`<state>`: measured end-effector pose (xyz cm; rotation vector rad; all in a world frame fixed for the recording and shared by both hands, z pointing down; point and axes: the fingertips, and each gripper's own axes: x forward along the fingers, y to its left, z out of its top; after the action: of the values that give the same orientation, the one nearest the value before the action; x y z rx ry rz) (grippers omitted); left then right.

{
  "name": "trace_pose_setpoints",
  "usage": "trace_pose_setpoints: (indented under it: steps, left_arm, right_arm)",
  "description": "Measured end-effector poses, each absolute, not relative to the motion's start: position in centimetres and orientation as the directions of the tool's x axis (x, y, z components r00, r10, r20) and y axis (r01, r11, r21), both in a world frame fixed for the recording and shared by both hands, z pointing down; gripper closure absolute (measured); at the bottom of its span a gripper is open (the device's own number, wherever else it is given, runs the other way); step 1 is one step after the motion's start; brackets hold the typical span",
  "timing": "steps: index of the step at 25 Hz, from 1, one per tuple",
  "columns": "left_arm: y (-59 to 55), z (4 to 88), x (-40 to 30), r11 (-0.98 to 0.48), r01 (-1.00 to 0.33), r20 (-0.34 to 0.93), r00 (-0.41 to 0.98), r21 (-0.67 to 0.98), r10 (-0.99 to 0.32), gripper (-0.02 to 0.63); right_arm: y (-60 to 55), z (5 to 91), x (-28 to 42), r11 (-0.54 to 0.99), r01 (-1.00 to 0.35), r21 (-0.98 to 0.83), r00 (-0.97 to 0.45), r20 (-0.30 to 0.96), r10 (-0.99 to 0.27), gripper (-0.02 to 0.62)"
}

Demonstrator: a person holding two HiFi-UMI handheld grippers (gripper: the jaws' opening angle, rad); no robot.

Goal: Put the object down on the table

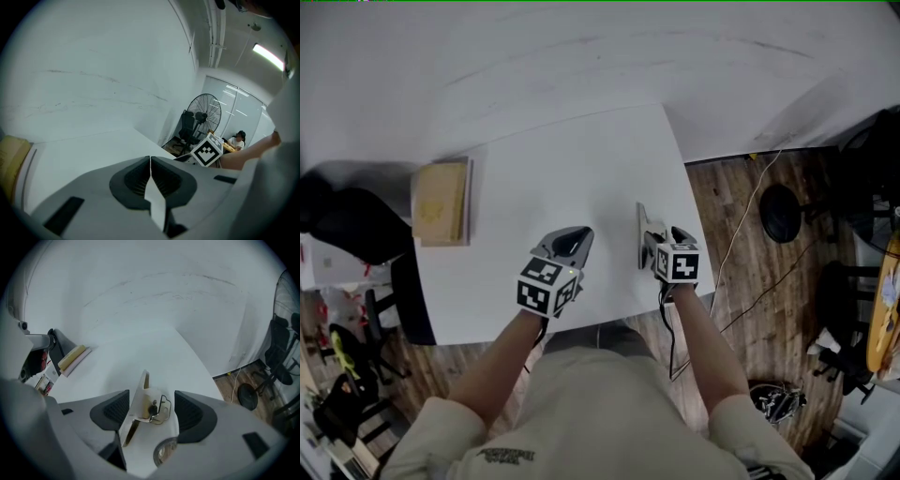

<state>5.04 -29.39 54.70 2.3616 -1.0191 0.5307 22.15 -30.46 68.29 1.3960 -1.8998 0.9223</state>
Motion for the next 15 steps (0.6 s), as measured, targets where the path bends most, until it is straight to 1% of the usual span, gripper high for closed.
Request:
trace_pose_setpoints:
  steps: [4, 9, 15]
  left_arm:
    - [-29.6, 52.9, 4.5, -0.598, -0.749, 0.502, 0.648, 0.284, -0.573, 0.581]
    - [-30.2, 49.3, 3.7, -0.616, -0.750, 0.446, 0.649, 0.241, -0.616, 0.581]
    - [-29.7, 44.0, 2.5, -0.634, -0.752, 0.361, 0.650, 0.178, -0.669, 0.581]
  right_arm:
    - [-31.1, 63.6, 22.0, 0.215, -0.959, -0.187, -0.282, 0.732, -0.620, 0.296]
    - [-31.5, 56.2, 21.4, 0.267, -0.944, -0.195, -0.329, 0.621, -0.711, 0.357]
    - [-30.3, 47.3, 20.1, 0.329, -0.919, -0.216, -0.393, 0.471, -0.790, 0.414]
